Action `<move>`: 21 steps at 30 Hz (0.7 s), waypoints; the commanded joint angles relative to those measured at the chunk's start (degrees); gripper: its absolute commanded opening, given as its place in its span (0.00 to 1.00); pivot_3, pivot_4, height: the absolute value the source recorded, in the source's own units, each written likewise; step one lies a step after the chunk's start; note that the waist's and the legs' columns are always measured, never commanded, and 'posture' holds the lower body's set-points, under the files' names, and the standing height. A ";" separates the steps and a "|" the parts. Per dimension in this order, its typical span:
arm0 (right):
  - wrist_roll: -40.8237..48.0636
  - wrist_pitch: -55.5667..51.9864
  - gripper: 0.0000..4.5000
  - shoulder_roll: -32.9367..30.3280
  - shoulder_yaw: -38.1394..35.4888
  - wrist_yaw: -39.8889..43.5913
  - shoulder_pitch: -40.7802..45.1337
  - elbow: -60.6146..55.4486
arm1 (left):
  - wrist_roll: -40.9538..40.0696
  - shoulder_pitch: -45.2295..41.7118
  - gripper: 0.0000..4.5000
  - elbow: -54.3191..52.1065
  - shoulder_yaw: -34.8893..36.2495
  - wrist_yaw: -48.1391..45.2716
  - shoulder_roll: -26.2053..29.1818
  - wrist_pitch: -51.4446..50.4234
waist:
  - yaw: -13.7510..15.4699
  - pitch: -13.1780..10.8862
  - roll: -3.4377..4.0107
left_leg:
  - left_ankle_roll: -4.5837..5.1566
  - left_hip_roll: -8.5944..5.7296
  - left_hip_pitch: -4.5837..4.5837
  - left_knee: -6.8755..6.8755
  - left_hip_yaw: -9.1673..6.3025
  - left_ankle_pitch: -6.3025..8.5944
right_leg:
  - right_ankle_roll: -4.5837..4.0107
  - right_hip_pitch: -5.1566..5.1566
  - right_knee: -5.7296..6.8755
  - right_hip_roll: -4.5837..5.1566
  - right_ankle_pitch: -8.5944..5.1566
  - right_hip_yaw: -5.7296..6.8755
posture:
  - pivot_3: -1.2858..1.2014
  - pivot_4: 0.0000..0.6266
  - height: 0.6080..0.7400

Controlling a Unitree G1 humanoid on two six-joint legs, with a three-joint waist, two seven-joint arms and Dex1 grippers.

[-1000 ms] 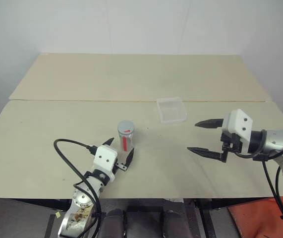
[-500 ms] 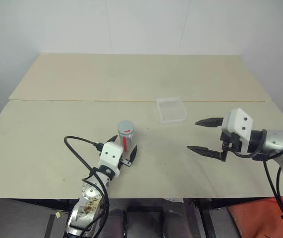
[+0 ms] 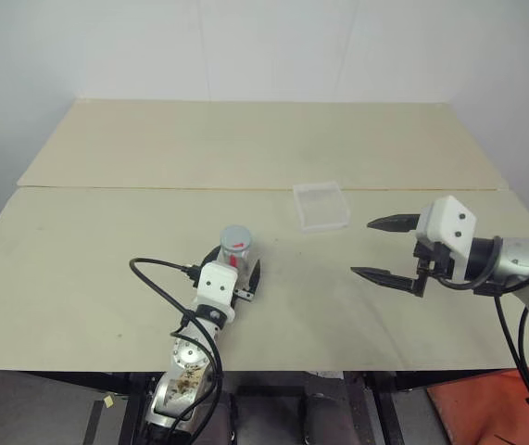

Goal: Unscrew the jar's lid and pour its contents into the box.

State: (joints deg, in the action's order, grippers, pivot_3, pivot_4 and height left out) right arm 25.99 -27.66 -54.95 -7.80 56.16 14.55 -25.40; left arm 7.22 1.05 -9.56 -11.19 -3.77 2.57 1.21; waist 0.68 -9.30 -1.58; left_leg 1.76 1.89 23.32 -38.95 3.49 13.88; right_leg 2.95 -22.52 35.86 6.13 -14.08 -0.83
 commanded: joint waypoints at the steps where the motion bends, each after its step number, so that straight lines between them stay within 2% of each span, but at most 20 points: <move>1: -0.03 0.46 1.00 -1.00 -2.49 -0.29 0.34 -1.34 | 2.27 -1.15 0.99 0.78 -0.38 2.53 -0.76 4.40 | 0.00 0.00 0.00 | 0.00 0.00 -0.01 0.00 0.00 0.00 | 0.00 0.00 0.00 0.00 0.00 0.00 | 0.52 0.24 1.00; 9: -1.00 0.82 1.00 -0.85 -2.23 -0.72 0.12 -1.21 | 1.58 -1.02 0.99 2.13 0.28 3.68 -2.16 6.05 | 0.00 0.00 0.00 | 0.00 0.00 -0.01 0.00 0.00 0.00 | 0.01 0.00 0.00 0.00 0.00 0.01 | 0.52 0.24 1.00; 17: -1.63 1.01 1.00 -0.46 -2.18 -0.86 -0.02 -1.28 | 1.69 -0.63 0.44 2.58 0.33 3.59 -2.50 5.12 | -0.02 0.00 0.00 | 0.00 0.00 -0.02 0.00 0.00 0.00 | 0.01 0.01 0.00 0.00 0.00 0.01 | 0.52 0.24 1.00; 21: -2.09 1.22 1.00 0.00 -1.70 -1.10 0.03 -1.24 | 1.08 -0.45 0.44 2.59 0.72 3.60 -2.92 4.85 | -0.01 0.00 0.00 | 0.00 0.00 -0.02 0.00 0.00 0.00 | 0.01 0.01 0.00 0.00 0.00 0.01 | 0.52 0.24 1.00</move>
State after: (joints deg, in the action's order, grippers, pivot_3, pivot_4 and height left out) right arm 23.99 -27.64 -54.93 -7.83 55.92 14.42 -25.39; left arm 8.76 0.39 -6.28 -10.84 -0.56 -0.09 6.02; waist 0.67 -9.30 -1.58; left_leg 1.76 1.89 23.30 -38.96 3.49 13.88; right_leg 2.96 -22.51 35.86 6.13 -14.08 -0.83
